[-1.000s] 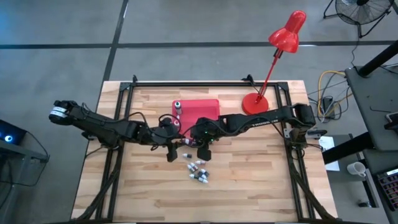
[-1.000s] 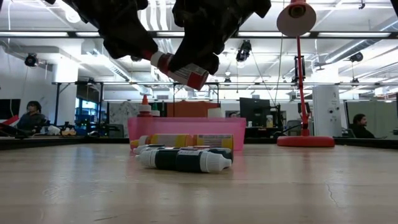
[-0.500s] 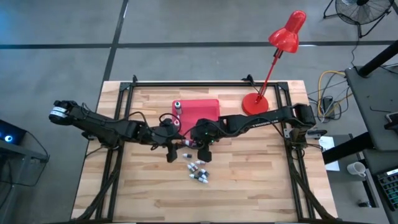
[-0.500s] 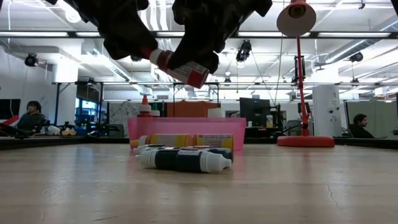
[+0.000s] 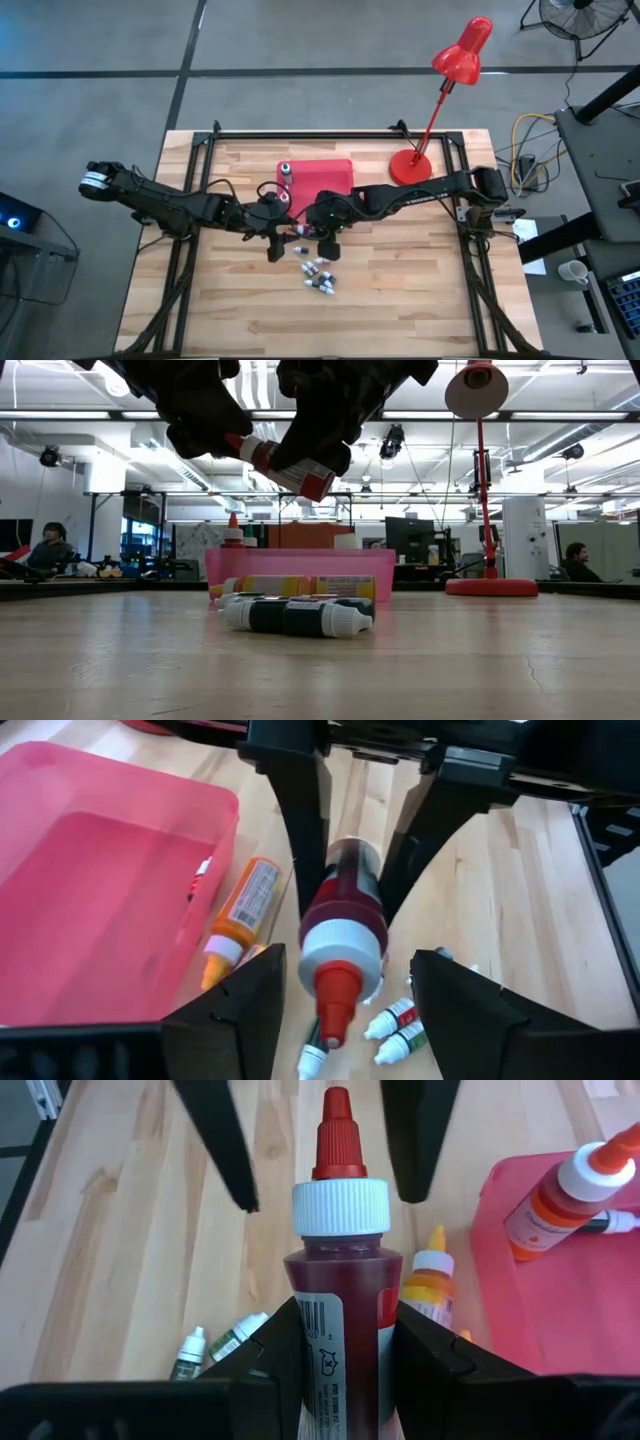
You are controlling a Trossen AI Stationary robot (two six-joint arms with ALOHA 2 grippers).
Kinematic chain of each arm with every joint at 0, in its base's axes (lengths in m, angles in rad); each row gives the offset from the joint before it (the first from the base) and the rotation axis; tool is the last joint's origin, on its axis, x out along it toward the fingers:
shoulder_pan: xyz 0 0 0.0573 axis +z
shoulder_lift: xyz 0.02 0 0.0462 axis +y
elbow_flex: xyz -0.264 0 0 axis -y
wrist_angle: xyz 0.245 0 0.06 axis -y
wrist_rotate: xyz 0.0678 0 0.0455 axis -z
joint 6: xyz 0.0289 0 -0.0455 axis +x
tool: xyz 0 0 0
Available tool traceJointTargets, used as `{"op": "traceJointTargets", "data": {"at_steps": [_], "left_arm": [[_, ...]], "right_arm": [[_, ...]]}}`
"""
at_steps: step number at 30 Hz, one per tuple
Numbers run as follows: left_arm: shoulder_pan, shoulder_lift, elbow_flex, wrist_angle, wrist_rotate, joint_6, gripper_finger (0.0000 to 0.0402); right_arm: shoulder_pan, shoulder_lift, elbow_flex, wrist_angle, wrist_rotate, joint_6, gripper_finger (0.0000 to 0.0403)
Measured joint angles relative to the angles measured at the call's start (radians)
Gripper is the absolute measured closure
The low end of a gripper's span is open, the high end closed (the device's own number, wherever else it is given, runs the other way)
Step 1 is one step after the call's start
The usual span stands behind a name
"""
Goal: Pick & Place food coloring
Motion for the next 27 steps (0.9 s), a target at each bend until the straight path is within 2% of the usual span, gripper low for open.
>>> {"op": "traceJointTargets", "data": {"at_steps": [9,19,27], "left_arm": [[0.004,0.019,-0.008,0.012,0.007,0.006,0.0218],[0.005,0.057,0.018,0.007,0.000,0.026,0.0280],[0.008,0.057,0.021,0.006,0.003,0.024,0.0285]], "right_arm": [[0.000,0.000,0.000,0.028,0.003,0.001,0.0298],[0.000,-0.001,0.000,0.009,0.003,0.002,0.0298],[0.000,-0.002,0.000,0.006,0.002,-0.003,0.0298]]}}
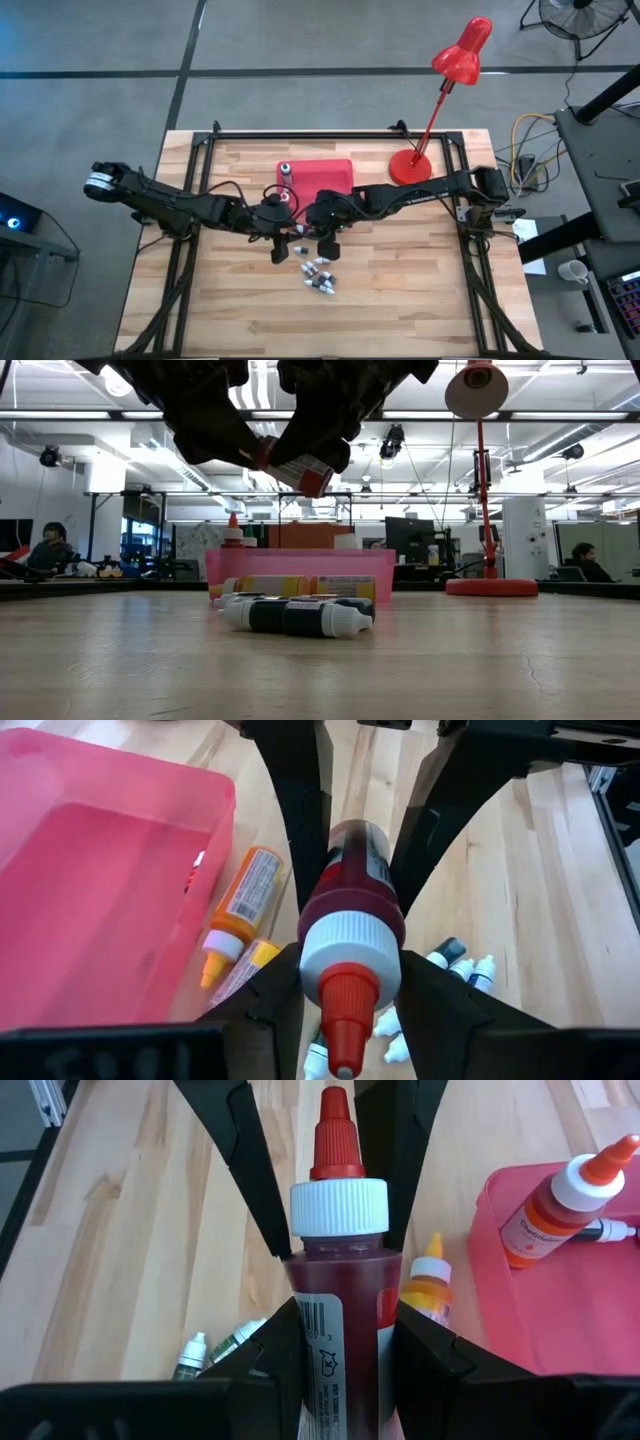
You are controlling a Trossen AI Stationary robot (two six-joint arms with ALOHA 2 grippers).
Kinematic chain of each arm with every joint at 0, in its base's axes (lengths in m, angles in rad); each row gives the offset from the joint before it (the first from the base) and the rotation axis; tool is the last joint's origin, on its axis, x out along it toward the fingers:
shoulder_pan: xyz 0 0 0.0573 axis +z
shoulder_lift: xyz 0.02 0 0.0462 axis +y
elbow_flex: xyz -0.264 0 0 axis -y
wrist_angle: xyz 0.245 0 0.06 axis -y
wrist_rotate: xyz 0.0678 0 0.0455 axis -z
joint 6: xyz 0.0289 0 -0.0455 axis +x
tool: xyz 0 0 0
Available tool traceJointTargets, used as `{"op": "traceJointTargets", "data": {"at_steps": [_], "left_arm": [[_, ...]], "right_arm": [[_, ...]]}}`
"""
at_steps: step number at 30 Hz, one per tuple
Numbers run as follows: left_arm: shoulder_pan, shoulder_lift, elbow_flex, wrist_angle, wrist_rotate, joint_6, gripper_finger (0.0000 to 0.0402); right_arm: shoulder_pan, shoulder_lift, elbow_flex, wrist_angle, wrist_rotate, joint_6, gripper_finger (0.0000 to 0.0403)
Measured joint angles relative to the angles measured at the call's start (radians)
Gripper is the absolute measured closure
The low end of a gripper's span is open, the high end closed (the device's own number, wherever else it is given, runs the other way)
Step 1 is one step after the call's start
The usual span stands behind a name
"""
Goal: Pick & Place food coloring
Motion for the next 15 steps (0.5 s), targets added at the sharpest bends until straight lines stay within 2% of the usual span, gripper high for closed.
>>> {"op": "traceJointTargets", "data": {"at_steps": [8,15], "left_arm": [[0.004,-0.011,0.013,-0.011,0.001,0.001,0.0284],[0.006,-0.019,0.027,0.037,-0.016,-0.011,0.0282]], "right_arm": [[-0.001,-0.002,0.001,0.000,-0.002,-0.017,0.0297],[0.000,0.009,-0.002,-0.012,0.001,-0.021,0.0275]]}}
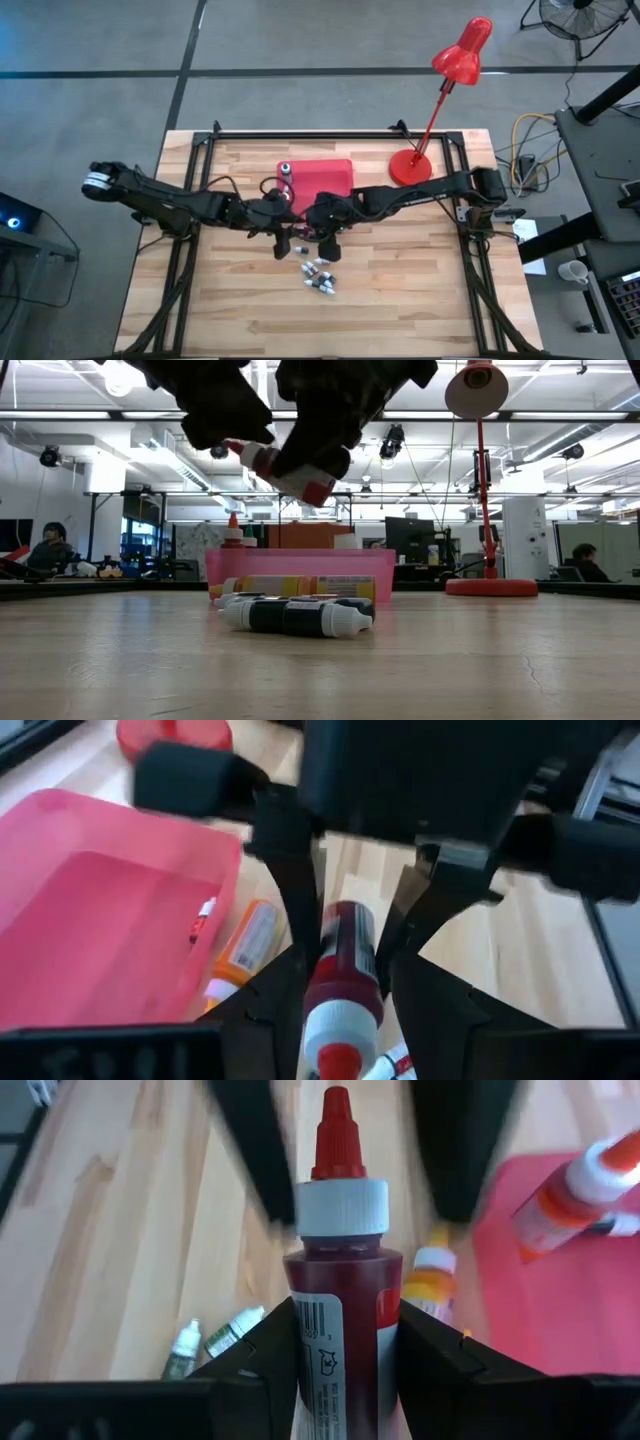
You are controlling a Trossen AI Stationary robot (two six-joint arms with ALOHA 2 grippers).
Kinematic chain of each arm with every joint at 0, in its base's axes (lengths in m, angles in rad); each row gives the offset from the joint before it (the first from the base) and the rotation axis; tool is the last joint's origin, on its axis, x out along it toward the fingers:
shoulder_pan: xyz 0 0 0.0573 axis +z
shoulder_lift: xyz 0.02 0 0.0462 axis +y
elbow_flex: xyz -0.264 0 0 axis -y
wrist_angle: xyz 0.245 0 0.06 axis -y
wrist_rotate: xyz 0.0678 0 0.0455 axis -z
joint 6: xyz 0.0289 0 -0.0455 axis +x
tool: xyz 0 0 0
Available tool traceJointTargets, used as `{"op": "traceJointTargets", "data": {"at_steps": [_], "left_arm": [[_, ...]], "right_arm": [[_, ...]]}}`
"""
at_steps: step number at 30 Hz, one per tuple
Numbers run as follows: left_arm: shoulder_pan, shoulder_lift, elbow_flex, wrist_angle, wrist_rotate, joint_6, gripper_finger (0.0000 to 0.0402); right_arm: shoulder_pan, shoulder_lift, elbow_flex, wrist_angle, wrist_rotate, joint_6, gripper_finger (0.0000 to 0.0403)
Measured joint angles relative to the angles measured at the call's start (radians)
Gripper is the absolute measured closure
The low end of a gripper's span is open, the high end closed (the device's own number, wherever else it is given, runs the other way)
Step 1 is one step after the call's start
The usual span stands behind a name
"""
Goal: Pick & Place food coloring
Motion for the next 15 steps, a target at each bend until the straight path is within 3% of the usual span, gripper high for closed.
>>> {"op": "traceJointTargets", "data": {"at_steps": [8,15], "left_arm": [[0.023,0.002,0.020,-0.050,0.011,0.024,0.0338],[0.022,0.001,0.019,-0.077,0.018,-0.002,0.0331]], "right_arm": [[-0.001,0.000,0.000,0.007,0.002,0.015,0.0246],[-0.003,-0.001,0.001,0.007,0.004,0.019,0.0240]]}}
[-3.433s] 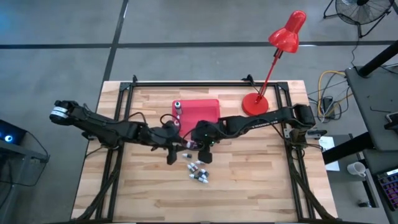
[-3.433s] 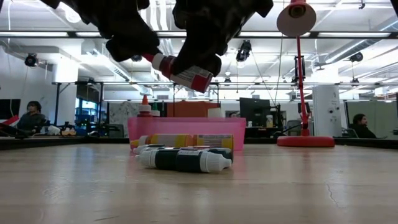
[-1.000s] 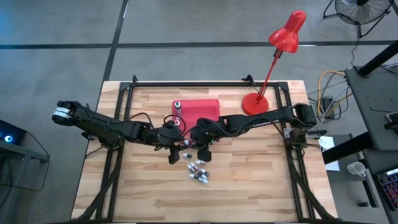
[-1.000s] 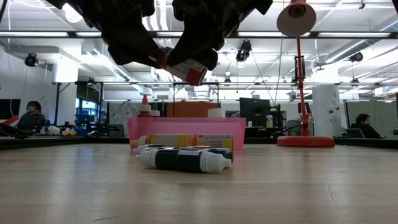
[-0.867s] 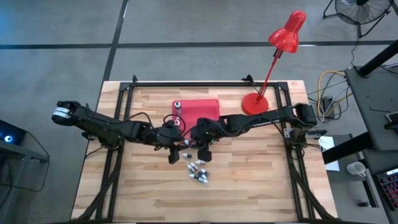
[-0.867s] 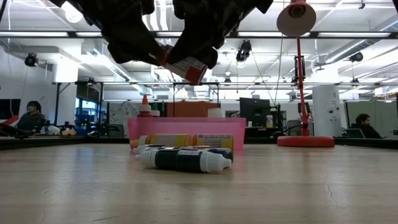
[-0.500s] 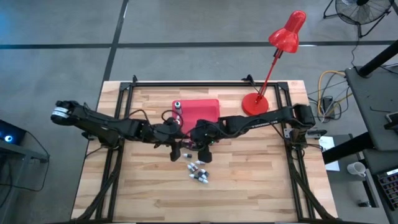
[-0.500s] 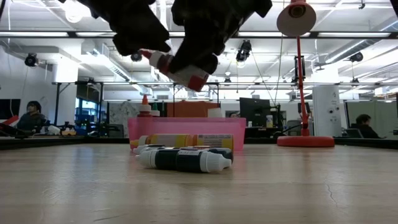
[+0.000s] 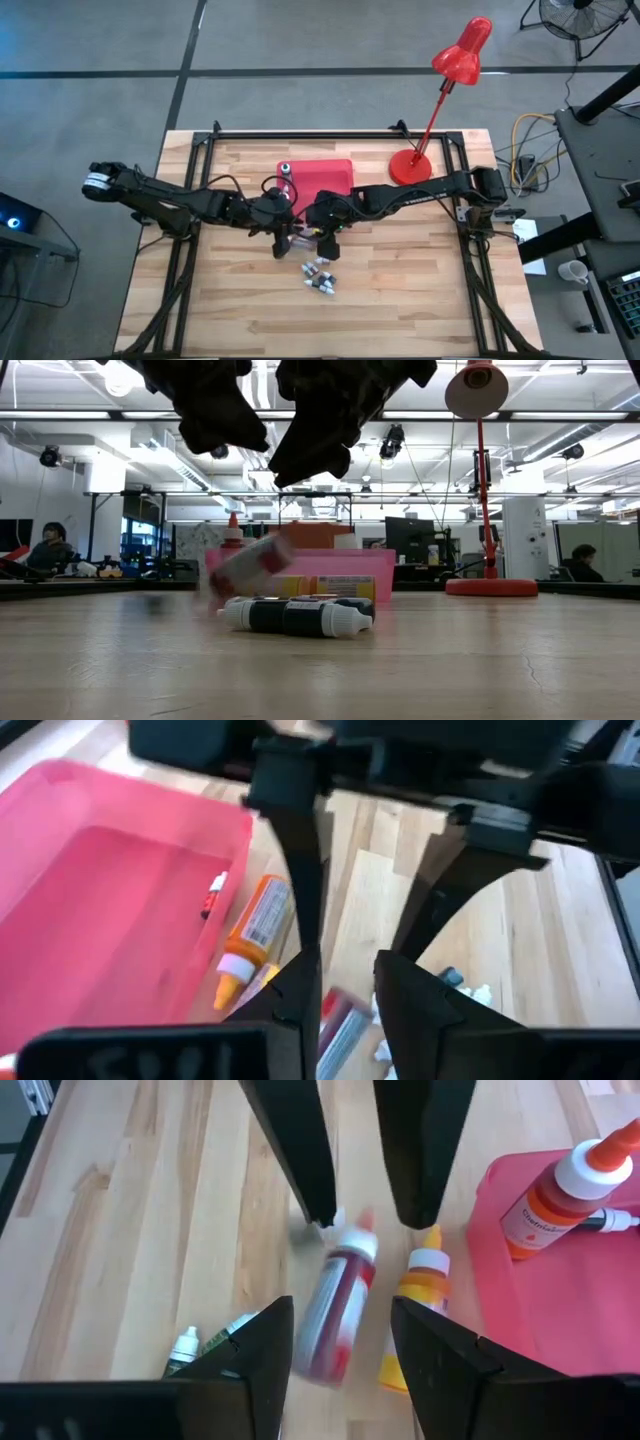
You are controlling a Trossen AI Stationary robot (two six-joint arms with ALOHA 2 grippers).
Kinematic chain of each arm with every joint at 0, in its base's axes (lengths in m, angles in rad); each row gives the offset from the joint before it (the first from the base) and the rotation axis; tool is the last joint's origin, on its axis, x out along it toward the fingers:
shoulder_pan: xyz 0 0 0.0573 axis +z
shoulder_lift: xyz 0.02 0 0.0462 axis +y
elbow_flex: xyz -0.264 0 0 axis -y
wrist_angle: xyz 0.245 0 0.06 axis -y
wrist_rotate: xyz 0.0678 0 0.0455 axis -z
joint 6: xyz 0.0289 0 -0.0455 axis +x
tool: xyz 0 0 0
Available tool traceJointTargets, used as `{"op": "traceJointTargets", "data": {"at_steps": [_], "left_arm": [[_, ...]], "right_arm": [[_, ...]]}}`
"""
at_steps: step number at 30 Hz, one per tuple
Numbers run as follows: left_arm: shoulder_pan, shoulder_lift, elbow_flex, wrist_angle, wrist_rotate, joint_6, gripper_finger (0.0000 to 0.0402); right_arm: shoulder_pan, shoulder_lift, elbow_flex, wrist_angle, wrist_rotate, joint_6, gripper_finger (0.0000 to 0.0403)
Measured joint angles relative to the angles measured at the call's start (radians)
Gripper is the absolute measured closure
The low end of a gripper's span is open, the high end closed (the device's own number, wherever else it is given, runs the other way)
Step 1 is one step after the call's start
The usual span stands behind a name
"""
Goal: Pick & Place food coloring
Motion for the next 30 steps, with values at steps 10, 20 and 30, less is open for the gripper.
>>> {"op": "traceJointTargets", "data": {"at_steps": [10,20,30], "left_arm": [[-0.014,-0.008,-0.003,-0.267,-0.005,-0.101,0.0273],[-0.083,-0.020,-0.219,-0.101,-0.053,0.052,0.0271],[-0.007,-0.004,-0.349,0.087,-0.028,0.199,0.0271]], "right_arm": [[0.000,0.000,0.001,-0.046,0.000,-0.007,0.0260],[0.000,0.000,0.001,-0.074,-0.009,-0.047,0.0258],[0.000,0.000,0.001,-0.082,-0.013,-0.034,0.0241]]}}
